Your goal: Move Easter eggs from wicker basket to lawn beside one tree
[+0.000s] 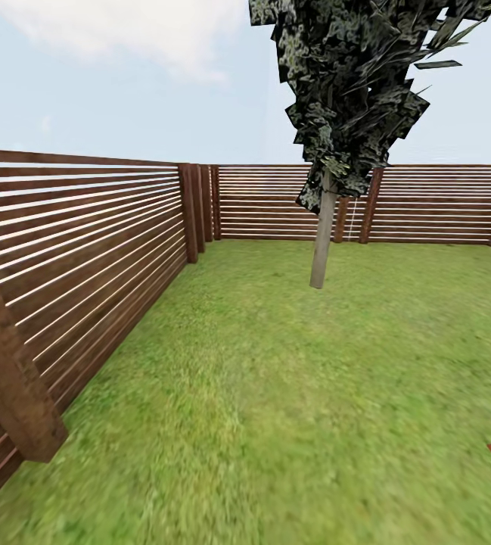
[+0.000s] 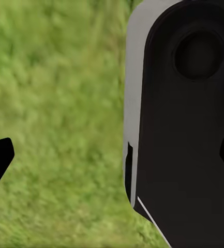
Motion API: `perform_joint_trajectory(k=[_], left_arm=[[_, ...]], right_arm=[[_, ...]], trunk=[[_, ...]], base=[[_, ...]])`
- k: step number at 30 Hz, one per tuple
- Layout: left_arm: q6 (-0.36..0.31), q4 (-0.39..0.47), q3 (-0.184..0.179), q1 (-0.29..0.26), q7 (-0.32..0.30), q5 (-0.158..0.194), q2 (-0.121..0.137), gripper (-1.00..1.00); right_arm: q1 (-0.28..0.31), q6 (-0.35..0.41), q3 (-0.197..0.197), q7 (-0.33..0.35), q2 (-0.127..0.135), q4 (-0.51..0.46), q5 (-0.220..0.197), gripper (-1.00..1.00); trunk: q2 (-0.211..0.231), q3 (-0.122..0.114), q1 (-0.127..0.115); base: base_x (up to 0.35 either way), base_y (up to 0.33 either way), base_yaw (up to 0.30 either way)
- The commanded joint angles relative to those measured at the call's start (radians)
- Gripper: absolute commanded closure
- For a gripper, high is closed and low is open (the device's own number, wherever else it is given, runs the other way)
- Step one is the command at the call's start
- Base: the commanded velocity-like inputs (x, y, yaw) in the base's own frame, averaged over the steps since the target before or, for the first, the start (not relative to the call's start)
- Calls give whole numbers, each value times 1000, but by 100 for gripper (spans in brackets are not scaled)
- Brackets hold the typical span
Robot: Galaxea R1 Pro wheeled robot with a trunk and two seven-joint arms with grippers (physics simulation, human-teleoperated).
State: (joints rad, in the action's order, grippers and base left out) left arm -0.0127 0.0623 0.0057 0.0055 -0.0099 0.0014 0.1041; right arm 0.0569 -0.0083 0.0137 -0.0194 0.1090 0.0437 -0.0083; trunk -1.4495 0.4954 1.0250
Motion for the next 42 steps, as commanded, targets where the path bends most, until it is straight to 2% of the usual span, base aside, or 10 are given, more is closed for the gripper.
perform_joint_trajectory(k=[1,18,22,25,28,35,42], left_arm=[[-1,2,1,1,-1,0,0,-100],[1,2,1,1,-1,-3,-1,-100],[2,2,0,1,-1,-3,-1,-100],[5,8,0,1,-4,-2,16,-100],[5,8,1,1,-4,-3,21,-100],[2,7,2,1,-2,-3,12,-100],[2,7,2,1,-2,-3,10,-100]], right_arm=[[1,-1,1,-2,0,2,-1,-100],[1,-1,4,-1,0,3,3,-100],[1,-1,4,-2,-17,2,5,-100],[1,1,4,2,0,5,9,-100],[1,-1,4,2,4,5,8,-100],[1,-7,-4,0,-19,3,-4,-100],[1,-8,-5,1,-21,0,-5,-100]], trunk=[[0,1,0],[0,1,0],[0,1,0],[0,1,0],[0,1,0],[0,1,0],[0,1,0]], base=[[8,0,0],[1,0,0],[0,0,0],[333,0,0],[333,0,0],[333,0,0],[333,0,-116]])
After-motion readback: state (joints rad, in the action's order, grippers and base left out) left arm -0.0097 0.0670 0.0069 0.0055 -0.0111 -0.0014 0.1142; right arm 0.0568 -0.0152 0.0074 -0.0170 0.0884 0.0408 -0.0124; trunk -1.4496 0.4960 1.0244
